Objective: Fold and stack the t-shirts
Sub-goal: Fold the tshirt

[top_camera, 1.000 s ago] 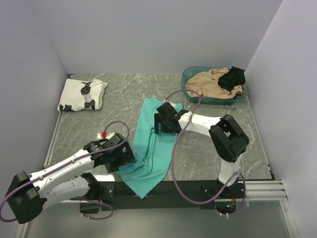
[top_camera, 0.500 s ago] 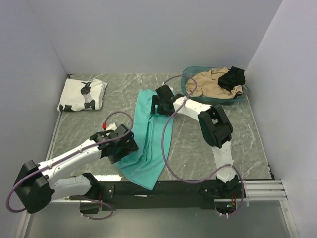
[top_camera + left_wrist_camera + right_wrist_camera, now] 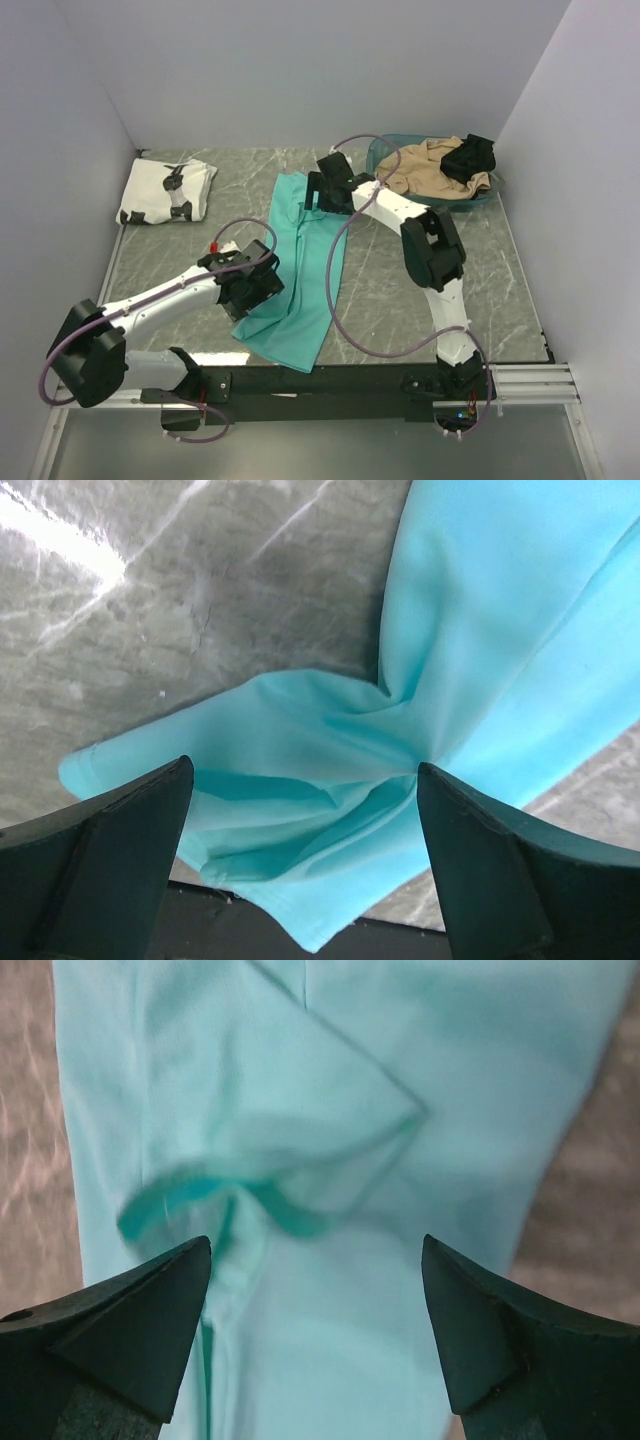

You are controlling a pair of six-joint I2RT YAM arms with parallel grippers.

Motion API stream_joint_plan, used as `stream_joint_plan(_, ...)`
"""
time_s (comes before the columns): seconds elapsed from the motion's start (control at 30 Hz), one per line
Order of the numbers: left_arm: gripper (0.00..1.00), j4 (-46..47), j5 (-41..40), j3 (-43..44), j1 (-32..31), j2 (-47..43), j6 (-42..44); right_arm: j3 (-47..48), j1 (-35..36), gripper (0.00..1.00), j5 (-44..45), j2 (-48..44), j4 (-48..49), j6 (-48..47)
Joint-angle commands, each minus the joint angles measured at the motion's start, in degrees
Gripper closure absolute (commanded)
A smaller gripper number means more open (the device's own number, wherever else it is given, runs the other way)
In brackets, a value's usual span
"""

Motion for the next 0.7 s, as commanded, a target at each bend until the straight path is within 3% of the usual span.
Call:
stream_joint_plan(0.0, 0.01, 0.9, 1.7, -1.7, -0.4, -4.6, -1.9, -5.8, 0.0, 0.08, -1.5, -10.4, 2.6, -1.4)
stream_joint_plan(0.2, 0.01, -3.8, -0.2, -2.0, -3.2, -7.9, -3.5, -16.4, 2.6, 0.08, -0.9, -20.1, 4.3, -1.7)
stream_joint_plan(0.33, 0.01, -0.6, 2.4, -4.3, -5.1, -8.3, -1.1, -23.5, 4.5, 0.08, -1.1, -24.6, 5.8, -0.5)
stream_joint_plan(0.67, 0.01, 1.9, 5.2, -8.2, -10.1, -9.3, -2.1, -32.3, 6.5, 0.08, -3.3, -27.9, 8.9, 1.6)
